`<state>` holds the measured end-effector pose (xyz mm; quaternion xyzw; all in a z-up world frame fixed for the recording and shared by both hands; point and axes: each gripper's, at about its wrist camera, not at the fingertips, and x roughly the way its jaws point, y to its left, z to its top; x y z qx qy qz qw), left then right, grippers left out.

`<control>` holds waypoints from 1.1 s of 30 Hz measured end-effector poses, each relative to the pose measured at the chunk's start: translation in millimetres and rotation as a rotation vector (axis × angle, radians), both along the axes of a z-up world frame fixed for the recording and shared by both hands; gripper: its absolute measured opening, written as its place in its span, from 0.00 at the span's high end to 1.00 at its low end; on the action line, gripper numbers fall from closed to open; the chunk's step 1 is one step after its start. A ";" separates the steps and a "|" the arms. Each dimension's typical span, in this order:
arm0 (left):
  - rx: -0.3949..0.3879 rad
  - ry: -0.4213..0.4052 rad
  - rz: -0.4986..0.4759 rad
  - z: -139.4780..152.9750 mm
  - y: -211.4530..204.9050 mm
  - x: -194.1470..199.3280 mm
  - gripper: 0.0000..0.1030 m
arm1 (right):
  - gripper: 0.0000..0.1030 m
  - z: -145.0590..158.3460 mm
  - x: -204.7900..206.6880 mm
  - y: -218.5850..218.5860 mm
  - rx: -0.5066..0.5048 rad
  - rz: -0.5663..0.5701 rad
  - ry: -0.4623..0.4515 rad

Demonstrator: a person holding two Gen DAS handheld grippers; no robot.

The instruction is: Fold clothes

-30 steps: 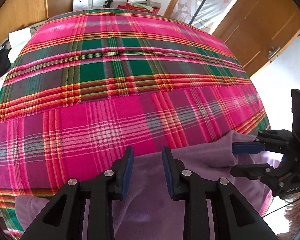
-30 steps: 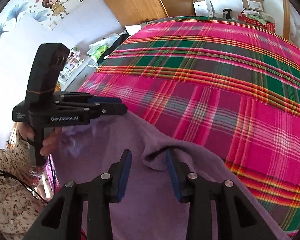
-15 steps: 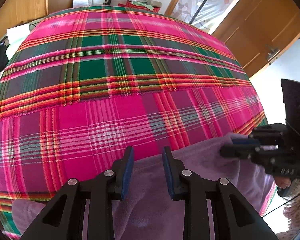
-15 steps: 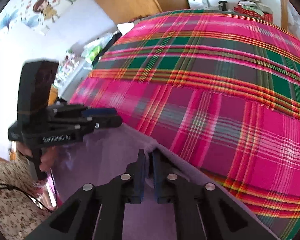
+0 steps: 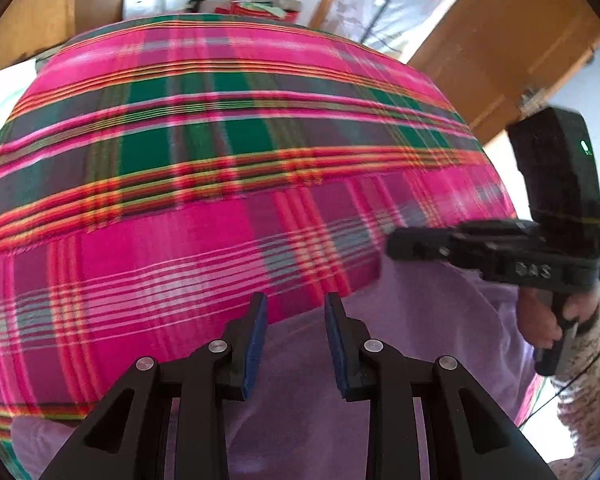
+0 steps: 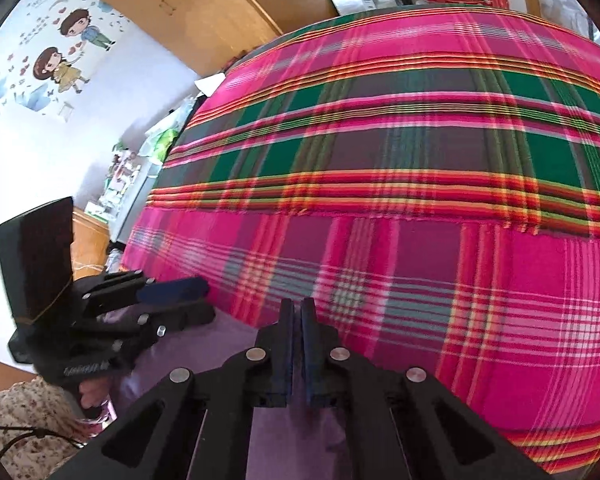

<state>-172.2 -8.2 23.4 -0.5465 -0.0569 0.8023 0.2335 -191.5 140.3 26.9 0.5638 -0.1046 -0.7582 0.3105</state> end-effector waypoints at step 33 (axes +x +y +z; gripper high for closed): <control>-0.038 0.021 -0.128 1.6 69.1 -5.8 0.71 | 0.85 9.4 80.8 55.6 0.266 0.220 0.243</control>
